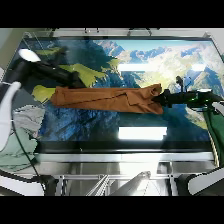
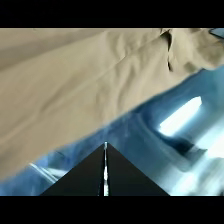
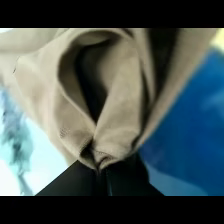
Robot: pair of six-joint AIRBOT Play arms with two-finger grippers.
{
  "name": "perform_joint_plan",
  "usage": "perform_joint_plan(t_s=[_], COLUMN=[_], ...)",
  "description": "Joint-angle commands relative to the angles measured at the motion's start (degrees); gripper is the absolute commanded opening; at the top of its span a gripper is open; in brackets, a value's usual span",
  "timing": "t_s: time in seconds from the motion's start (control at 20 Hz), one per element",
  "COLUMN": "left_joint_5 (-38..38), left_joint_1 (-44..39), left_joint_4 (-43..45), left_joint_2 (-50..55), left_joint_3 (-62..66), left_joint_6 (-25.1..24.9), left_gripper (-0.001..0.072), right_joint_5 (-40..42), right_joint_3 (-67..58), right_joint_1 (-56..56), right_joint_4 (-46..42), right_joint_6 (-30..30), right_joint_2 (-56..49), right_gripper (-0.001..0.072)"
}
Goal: Fold the shirts.
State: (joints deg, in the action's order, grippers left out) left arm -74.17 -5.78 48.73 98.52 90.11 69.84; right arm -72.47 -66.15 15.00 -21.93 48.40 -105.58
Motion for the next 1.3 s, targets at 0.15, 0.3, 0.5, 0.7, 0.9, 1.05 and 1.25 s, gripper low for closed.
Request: perform_joint_plan(t_s=[0.15,0.3,0.5,0.7,0.9,1.05,1.25], left_joint_5=[13.81,6.91,-5.29,-6.54,-3.41,-4.68,-11.32], left_joint_1=[-15.43,-17.68,-19.28,-23.19,-26.84,-24.57,-16.5], left_joint_4=[10.47,15.15,17.53,12.66,-0.17,-5.79,-5.77], left_joint_2=[12.15,19.96,26.58,27.47,26.73,21.05,9.18], left_joint_3=[4.9,13.79,23.32,27.54,27.52,27.52,27.36], left_joint_6=[7.48,12.11,15.41,16.61,15.63,12.63,12.02], left_gripper=[-0.0002,-0.0002,-0.0002,-0.0001,-0.0001,-0.0001,0.0], right_joint_5=[-10.12,-10.51,-10.54,-10.56,-11.28,-11.87,-11.21], right_joint_3=[-0.02,-0.02,-0.02,-0.04,-0.04,-0.04,0.15], right_joint_1=[-0.09,-0.09,-0.04,1.03,1.46,0.13,-9.31], right_joint_4=[-1.42,-1.44,-1.42,-1.42,-1.42,-1.25,3.63], right_joint_6=[1.55,1.46,1.29,1.36,3.34,3.54,4.79], right_joint_2=[0.15,1.97,7.58,17.27,25.49,28.11,26.75], right_gripper=[0.0028,0.0029,0.0029,0.0028,0.0028,0.0029,0.0029])
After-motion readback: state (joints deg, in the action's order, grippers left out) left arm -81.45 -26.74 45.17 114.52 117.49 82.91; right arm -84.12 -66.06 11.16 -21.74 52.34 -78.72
